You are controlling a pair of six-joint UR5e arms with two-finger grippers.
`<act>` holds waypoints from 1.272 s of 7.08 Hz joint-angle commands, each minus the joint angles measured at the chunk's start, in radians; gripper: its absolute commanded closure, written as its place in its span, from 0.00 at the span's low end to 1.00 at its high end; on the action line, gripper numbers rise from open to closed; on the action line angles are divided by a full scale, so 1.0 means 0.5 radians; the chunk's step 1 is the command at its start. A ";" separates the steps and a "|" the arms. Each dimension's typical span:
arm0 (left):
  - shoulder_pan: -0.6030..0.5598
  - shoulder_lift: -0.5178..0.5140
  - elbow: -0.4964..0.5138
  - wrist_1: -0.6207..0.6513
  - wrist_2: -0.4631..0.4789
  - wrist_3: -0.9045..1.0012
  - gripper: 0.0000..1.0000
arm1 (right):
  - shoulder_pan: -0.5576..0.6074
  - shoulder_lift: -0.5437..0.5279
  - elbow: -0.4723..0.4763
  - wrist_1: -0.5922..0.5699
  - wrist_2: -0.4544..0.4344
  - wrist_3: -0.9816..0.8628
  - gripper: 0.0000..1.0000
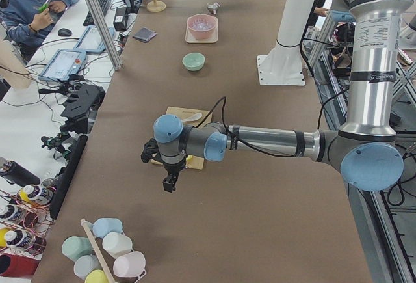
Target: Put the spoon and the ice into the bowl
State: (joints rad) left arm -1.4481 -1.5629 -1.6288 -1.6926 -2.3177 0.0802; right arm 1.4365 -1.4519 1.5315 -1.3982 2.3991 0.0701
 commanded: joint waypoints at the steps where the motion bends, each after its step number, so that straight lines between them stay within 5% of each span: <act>1: 0.000 -0.016 -0.001 -0.020 0.000 -0.007 0.01 | 0.002 -0.017 0.017 0.002 0.000 -0.011 0.00; 7: 0.000 -0.004 -0.007 -0.036 0.015 -0.013 0.01 | -0.001 -0.032 0.045 0.032 0.003 -0.020 0.00; 9: 0.000 0.003 -0.010 -0.036 0.027 -0.013 0.01 | -0.007 -0.106 0.030 0.231 0.024 0.001 0.00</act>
State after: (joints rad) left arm -1.4481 -1.5634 -1.6328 -1.7106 -2.3067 0.0743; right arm 1.4342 -1.4829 1.5502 -1.3406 2.4028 0.0637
